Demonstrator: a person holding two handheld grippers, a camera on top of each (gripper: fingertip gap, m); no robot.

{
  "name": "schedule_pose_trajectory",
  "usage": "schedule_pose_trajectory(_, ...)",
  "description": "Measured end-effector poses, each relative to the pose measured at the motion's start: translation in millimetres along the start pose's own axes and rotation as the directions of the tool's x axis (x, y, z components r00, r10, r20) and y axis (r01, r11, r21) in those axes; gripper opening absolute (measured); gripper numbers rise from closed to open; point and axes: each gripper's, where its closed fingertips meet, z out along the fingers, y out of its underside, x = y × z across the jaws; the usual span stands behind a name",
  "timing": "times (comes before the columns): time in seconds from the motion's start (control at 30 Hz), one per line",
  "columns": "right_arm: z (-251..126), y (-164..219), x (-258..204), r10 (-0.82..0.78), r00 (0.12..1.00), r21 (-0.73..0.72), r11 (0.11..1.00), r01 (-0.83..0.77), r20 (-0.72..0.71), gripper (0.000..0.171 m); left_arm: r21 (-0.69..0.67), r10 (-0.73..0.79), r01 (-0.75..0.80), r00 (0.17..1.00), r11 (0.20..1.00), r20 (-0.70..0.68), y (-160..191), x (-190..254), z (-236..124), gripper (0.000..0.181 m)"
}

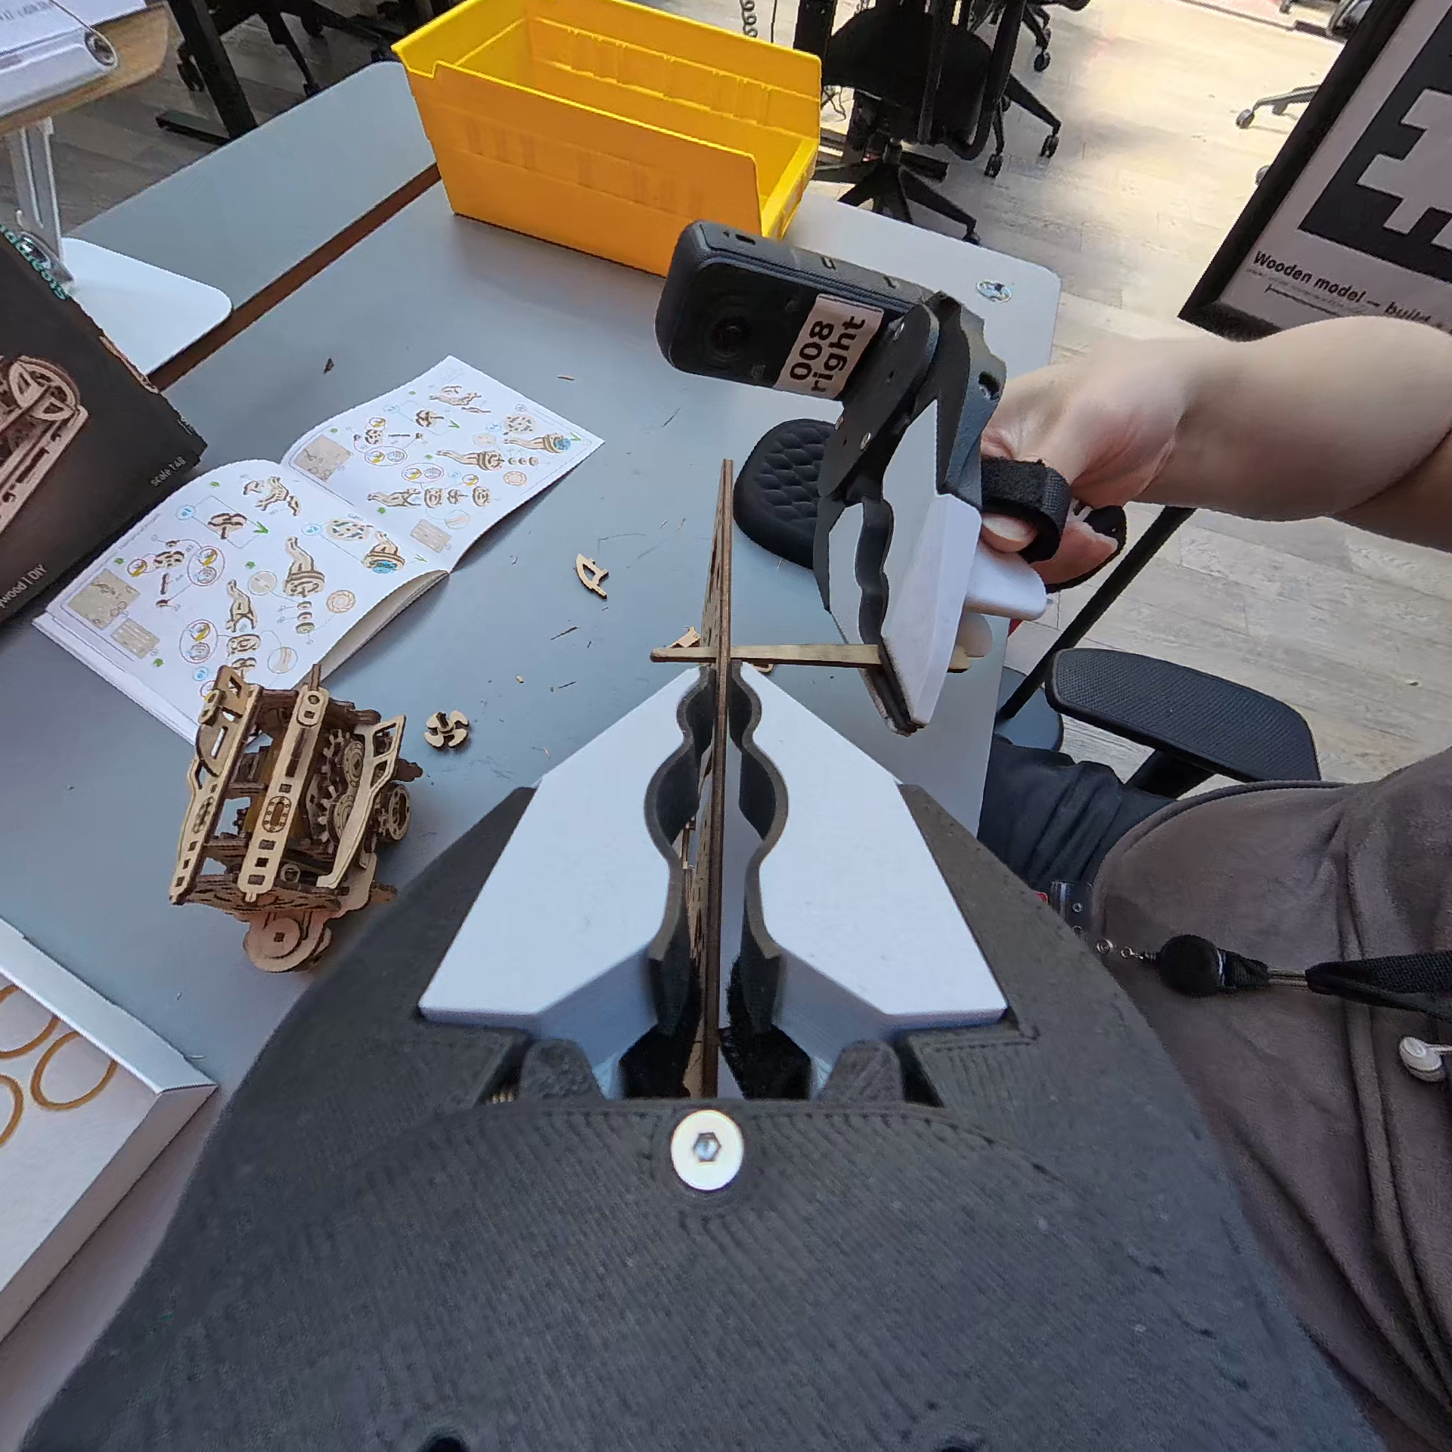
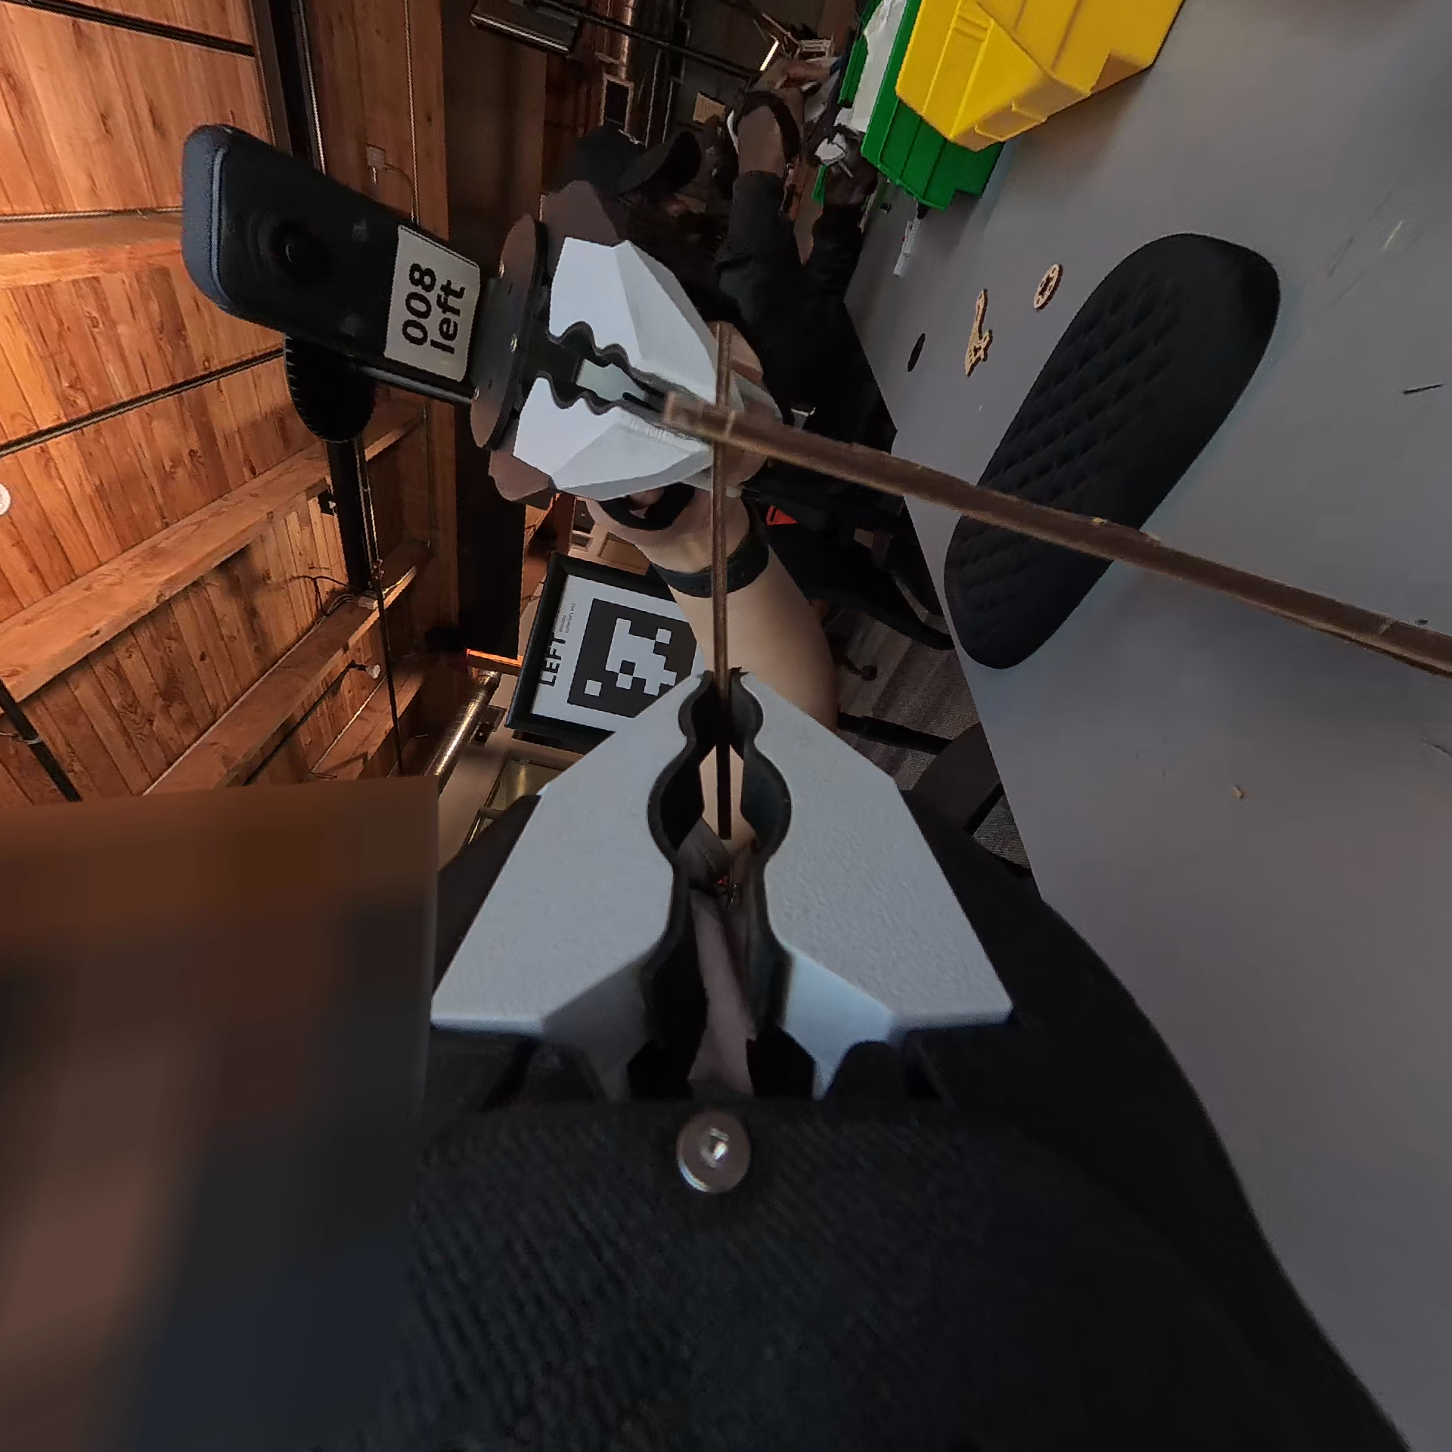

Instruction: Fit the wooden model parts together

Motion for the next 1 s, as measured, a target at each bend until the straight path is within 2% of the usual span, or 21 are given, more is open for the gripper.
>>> schedule_pose_trajectory(0.2, -2, -3, -7, -0.030, 0.998, -0.015, 0.999, 0.029, -0.055, 0.001, -0.012, 0.007, -0.007, 1.000, 1.000, 0.008, 0, -1, 0, 0.001)
schedule_pose_trajectory(0.33, -5, -1, 1, 0.000, 1.000, -0.012, 1.000, -0.001, -0.016, 0.000, -0.010, 0.009, -0.009, 1.000, 1.000, -0.001, 0, 1, 0, 0.001)
schedule_pose_trajectory(0.57, -6, -9, -11, 0.010, 1.000, 0.002, 1.000, -0.010, -0.023, 0.001, -0.007, 0.011, -0.011, 1.000, 1.000, 0.016, -1, -4, 0, 0.001)
schedule_pose_trajectory(0.67, -9, -13, -3, 0.091, 0.996, 0.030, 0.995, -0.091, 0.011, 0.000, 0.055, -0.006, 0.005, 1.000, 0.998, 0.022, -5, -7, 0, 0.003)
schedule_pose_trajectory(0.77, -11, -17, 0, 0.150, 0.987, 0.050, 0.987, -0.153, 0.061, 0.000, 0.195, -0.071, 0.067, 0.997, 0.979, 0.014, -21, -2, -22, 0.026)
schedule_pose_trajectory(0.83, -12, -18, -3, 0.166, 0.982, 0.050, 0.984, -0.171, 0.089, 0.000, 0.305, -0.099, 0.075, 0.993, 0.949, 0.065, -27, 4, -43, 0.025)
schedule_pose_trajectory(0.9, -11, -19, -4, 0.154, 0.985, 0.053, 0.986, -0.159, 0.080, 0.000, 0.349, -0.095, 0.032, 0.982, 0.936, 0.165, -18, 14, -52, 0.020)
schedule_pose_trajectory(1.0, -9, -23, -7, 0.176, 0.981, 0.064, 0.981, -0.182, 0.086, 0.000, 0.338, -0.106, 0.000, 0.950, 0.941, 0.295, 10, 25, -37, 0.012)
